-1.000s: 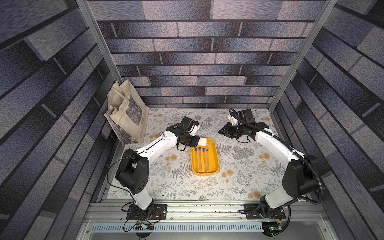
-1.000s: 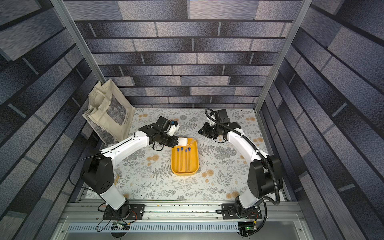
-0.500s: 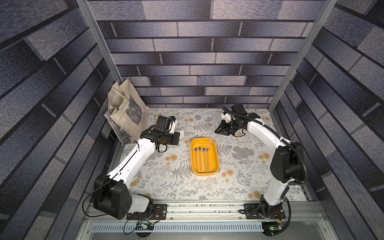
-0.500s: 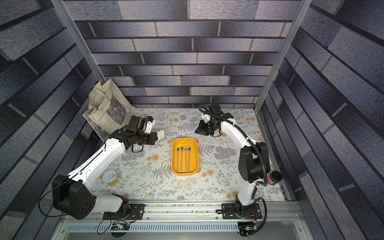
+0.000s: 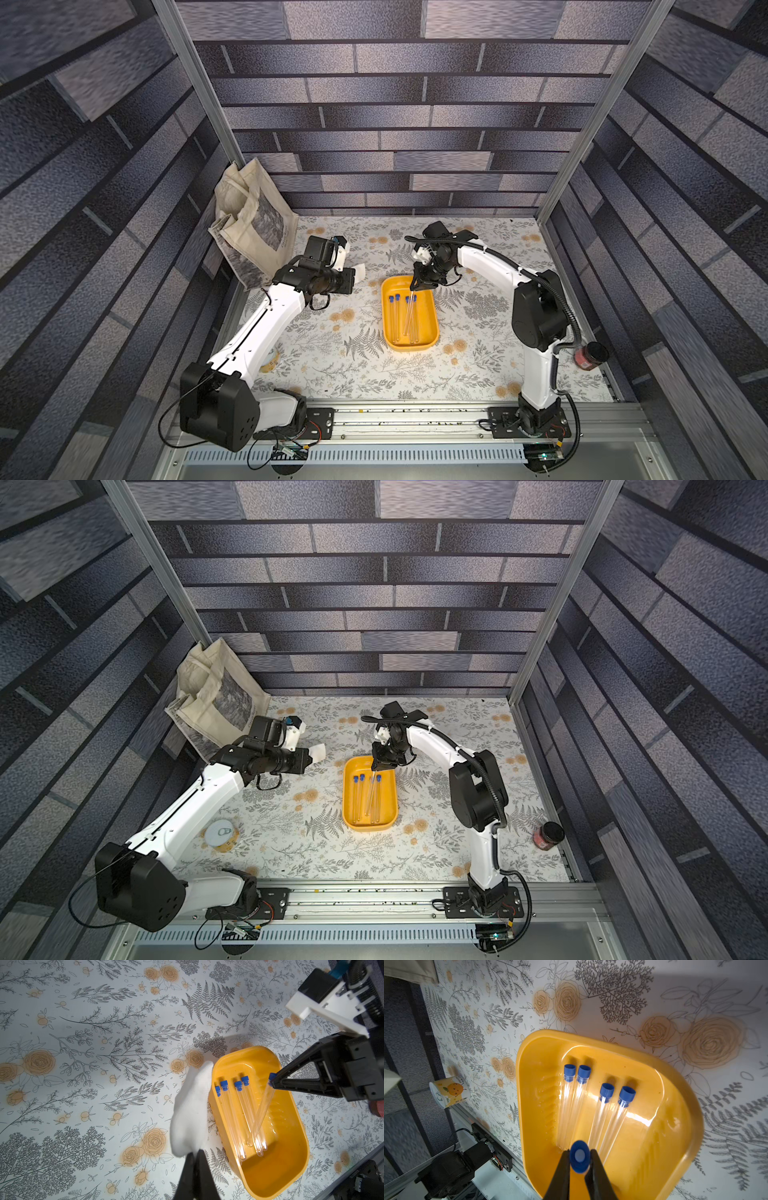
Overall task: Wipe the exteriors of test tubes
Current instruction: Place the test tube in the storage box.
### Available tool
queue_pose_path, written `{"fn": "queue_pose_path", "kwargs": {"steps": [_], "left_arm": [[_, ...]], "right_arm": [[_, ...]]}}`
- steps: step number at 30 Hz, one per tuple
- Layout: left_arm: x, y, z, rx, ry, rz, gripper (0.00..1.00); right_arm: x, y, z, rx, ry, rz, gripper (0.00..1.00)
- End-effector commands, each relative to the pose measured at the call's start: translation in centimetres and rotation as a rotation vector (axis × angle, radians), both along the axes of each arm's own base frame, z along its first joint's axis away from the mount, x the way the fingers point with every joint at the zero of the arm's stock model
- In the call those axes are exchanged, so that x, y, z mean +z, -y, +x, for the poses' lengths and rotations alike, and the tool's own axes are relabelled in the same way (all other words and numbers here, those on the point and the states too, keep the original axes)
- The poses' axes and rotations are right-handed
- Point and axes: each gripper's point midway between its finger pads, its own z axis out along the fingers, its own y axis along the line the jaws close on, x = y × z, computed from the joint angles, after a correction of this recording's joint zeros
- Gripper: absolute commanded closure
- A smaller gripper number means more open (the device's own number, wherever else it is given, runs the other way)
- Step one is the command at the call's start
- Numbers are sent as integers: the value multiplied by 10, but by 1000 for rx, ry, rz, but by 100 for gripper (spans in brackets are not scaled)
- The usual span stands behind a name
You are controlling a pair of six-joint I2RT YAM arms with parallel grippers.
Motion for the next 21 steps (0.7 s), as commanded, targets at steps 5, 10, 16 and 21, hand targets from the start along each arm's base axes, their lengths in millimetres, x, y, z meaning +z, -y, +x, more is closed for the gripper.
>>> {"fn": "queue_pose_path", "kwargs": {"steps": [5, 10, 16, 21], "left_arm": [[-1, -1, -2, -14, 5, -8, 96], [-3, 0, -3, -17, -1, -12, 96], [-4, 1, -3, -19, -4, -15, 96], [-6, 2, -3, -23, -12, -17, 96]], "right_arm": [[-23, 2, 0, -2, -12, -49, 82], [-32, -1, 1, -11, -16, -50, 82], [-41, -3, 6, -33, -15, -47, 81], [-47, -8, 7, -46, -24, -34, 80]]}}
